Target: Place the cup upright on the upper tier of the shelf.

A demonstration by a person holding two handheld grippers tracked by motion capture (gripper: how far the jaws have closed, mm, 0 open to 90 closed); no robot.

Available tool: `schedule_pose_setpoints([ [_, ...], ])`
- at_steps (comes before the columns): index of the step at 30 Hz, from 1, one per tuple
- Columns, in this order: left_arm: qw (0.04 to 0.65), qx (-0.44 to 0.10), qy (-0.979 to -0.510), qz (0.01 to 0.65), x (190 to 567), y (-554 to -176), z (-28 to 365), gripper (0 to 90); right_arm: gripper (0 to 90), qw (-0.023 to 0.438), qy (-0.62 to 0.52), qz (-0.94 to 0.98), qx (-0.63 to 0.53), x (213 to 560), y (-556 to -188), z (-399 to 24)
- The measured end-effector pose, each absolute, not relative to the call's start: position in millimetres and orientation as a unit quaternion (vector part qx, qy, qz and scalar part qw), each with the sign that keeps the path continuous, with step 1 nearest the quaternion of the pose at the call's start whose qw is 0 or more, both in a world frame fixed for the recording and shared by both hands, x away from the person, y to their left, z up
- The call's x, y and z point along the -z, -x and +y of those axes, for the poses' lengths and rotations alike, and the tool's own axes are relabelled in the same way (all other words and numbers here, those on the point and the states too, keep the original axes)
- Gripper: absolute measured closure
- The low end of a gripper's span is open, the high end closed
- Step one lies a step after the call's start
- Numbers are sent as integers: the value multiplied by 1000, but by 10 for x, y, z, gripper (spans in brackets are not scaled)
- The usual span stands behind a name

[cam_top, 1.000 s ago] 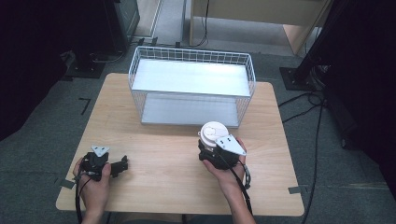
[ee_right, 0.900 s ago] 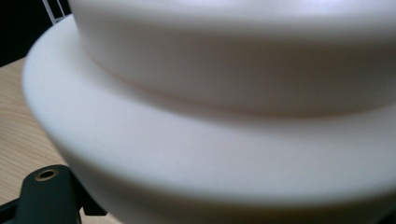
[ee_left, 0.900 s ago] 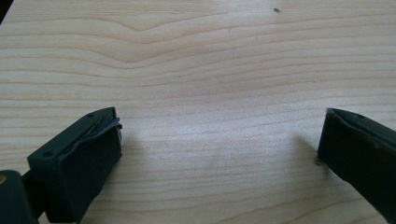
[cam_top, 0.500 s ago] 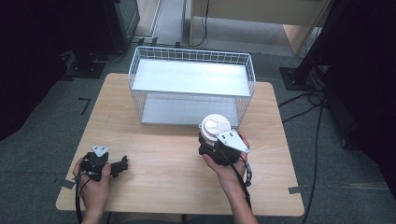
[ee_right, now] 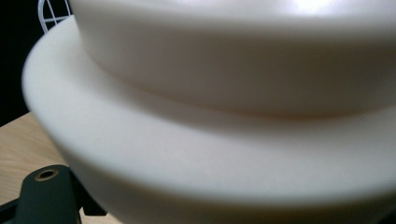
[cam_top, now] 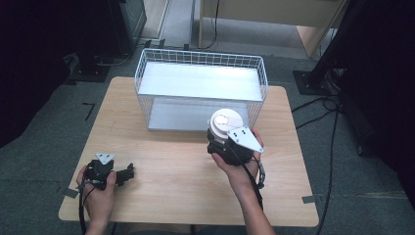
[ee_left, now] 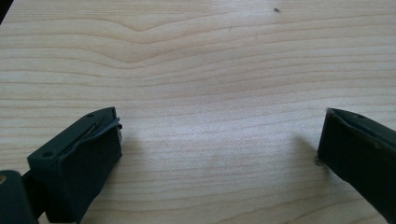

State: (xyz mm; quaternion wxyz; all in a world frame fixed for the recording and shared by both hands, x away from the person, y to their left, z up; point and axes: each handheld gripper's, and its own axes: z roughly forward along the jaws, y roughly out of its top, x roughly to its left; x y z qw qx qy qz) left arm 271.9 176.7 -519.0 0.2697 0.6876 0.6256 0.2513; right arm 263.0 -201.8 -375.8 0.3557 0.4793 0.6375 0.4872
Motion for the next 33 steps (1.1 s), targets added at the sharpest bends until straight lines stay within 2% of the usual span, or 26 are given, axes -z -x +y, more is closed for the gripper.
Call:
schedule_pose_setpoints([
  [33, 270, -251, -687, 626, 5190, -2719, 1767, 0, 163, 386, -463, 609, -515, 3099, -2940, -1943],
])
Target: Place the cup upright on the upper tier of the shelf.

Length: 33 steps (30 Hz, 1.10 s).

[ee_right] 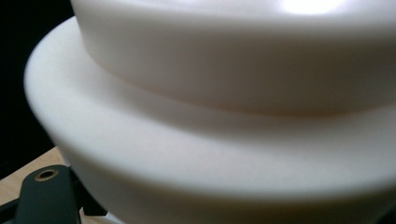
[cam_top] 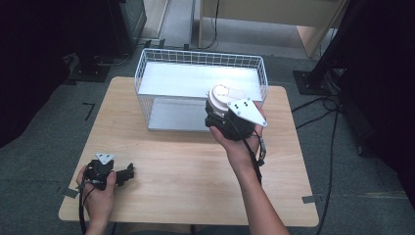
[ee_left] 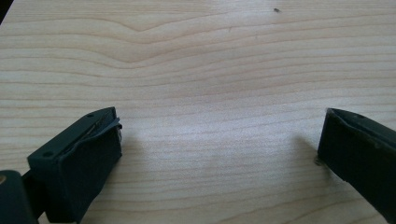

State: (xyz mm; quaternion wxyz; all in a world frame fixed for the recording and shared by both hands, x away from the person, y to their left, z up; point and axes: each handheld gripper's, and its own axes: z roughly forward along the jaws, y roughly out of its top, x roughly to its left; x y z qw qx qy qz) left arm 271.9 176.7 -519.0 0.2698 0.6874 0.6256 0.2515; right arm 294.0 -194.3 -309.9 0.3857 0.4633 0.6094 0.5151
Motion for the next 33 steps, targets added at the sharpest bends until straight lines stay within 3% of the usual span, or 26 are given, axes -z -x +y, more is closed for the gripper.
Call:
schedule_pose_setpoints([
  [15, 270, -251, -687, 626, 5191, -2719, 1767, 0, 163, 383, -480, 590, -524, 2920, -3210, -2042],
  [33, 270, -251, -688, 626, 5190, -2719, 1767, 0, 163, 417, -476, 576, -518, 2806, -3578, -2036],
])
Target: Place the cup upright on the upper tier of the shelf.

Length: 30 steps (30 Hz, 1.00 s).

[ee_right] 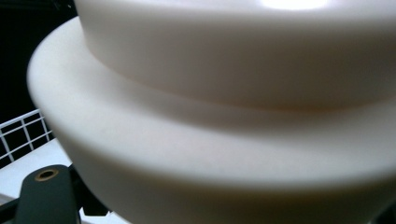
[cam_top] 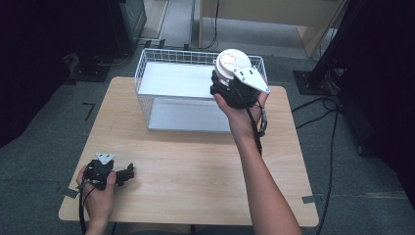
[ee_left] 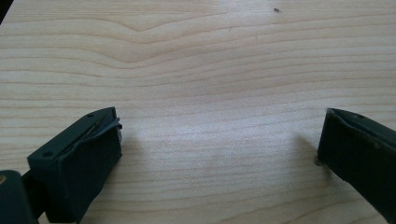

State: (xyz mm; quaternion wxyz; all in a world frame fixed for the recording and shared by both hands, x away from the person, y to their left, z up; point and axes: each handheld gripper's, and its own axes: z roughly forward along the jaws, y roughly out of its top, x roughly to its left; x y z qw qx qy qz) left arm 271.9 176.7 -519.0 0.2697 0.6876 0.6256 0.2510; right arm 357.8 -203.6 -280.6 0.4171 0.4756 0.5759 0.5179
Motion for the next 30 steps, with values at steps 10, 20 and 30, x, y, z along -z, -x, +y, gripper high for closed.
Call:
schedule_pose_setpoints([
  [10, 271, -251, -687, 626, 5191, -2719, 1766, 0, 163, 431, -468, 571, -519, 2772, -3759, -2017],
  [20, 272, -252, -686, 626, 5192, -2720, 1764, 0, 163, 439, -471, 574, -506, 2802, -4002, -1973],
  [30, 271, -252, -686, 626, 5192, -2720, 1765, 0, 163, 430, -465, 589, -503, 2824, -4174, -1892],
])
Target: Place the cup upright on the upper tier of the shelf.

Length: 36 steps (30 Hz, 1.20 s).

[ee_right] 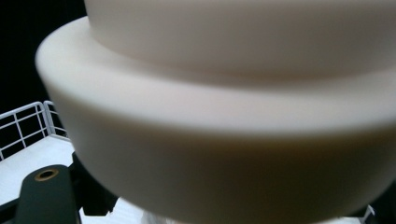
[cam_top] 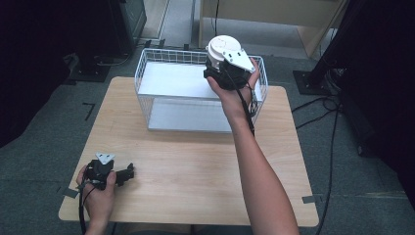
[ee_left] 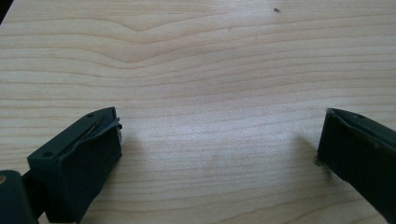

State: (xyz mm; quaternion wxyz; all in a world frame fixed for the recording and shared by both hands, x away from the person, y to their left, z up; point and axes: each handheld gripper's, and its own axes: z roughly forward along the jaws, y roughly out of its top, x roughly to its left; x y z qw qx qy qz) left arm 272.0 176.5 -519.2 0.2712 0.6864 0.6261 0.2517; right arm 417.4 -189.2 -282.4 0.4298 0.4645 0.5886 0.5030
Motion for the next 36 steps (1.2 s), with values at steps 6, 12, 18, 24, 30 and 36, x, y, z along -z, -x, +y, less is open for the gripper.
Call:
schedule_pose_setpoints([
  [6, 271, -251, -687, 626, 5191, -2719, 1765, 0, 166, 426, -463, 584, -513, 2878, -4307, -1853],
  [12, 271, -251, -687, 626, 5190, -2719, 1765, 0, 166, 414, -455, 569, -546, 2964, -4437, -1856],
  [18, 271, -252, -686, 626, 5192, -2720, 1765, 0, 166, 428, -447, 554, -556, 3025, -4553, -1778],
  [24, 271, -251, -687, 626, 5191, -2720, 1766, 0, 164, 428, -455, 558, -546, 3005, -4665, -1718],
  [30, 271, -251, -686, 627, 5190, -2724, 1765, 0, 9, 396, -470, 603, -509, 3016, -4758, -1728],
  [36, 270, -251, -686, 627, 5190, -2727, 1766, 0, 0, 383, -466, 601, -524, 3081, -4707, -1746],
])
